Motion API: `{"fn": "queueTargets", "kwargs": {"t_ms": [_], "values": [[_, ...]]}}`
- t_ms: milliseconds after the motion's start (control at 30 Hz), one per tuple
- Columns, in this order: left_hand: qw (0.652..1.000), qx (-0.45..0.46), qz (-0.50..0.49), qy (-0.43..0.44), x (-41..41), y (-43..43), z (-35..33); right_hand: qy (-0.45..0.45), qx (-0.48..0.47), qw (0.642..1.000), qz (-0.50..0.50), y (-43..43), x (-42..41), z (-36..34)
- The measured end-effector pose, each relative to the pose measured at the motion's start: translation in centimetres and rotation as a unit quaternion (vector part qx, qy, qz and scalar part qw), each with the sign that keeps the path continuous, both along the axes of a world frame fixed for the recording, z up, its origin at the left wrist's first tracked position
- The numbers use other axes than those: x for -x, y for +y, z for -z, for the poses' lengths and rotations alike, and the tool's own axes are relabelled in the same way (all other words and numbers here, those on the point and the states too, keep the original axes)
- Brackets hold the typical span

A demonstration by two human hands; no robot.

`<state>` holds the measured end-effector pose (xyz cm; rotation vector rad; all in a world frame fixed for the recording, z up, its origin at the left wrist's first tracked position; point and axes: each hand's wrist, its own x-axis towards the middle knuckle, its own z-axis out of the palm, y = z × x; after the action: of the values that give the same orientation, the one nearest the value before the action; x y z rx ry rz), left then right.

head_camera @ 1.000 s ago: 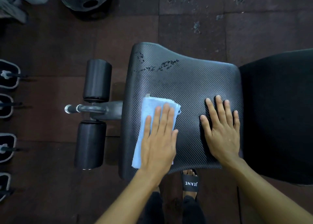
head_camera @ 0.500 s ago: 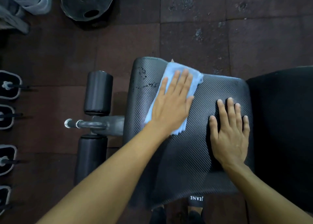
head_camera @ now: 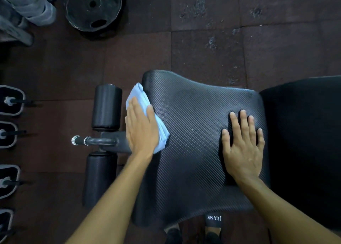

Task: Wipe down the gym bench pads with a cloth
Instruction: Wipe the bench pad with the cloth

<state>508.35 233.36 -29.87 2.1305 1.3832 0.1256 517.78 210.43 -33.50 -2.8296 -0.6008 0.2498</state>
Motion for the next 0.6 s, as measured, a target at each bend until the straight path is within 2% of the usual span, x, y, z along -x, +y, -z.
{"fn": "queueTargets", "kwargs": {"t_ms": [67,167,233,333,467,600], "values": [[0.996,-0.055,0.033,0.054,2.2,-2.7,0.2,0.000,0.001,1.000,0.001,0.1,0.1,0.0],[0.968,-0.153,0.125,0.153,4.5,-7.3,0.4,-0.001,0.002,1.000,0.005,0.1,0.1,0.0],[0.951,-0.181,0.185,0.170,5.4,-11.0,0.8,-0.001,-0.003,1.000,0.008,0.1,0.1,0.0],[0.948,-0.175,0.217,0.155,5.6,-15.0,0.9,-0.004,-0.002,1.000,0.007,0.0,0.2,0.0],[0.957,-0.160,0.201,0.137,5.5,-14.9,0.1,0.017,-0.020,1.000,0.004,-0.1,0.0,-0.3],[0.980,-0.064,0.186,-0.016,6.9,-12.4,-1.9,0.094,-0.161,0.980,0.064,1.4,1.9,-3.1]]}}
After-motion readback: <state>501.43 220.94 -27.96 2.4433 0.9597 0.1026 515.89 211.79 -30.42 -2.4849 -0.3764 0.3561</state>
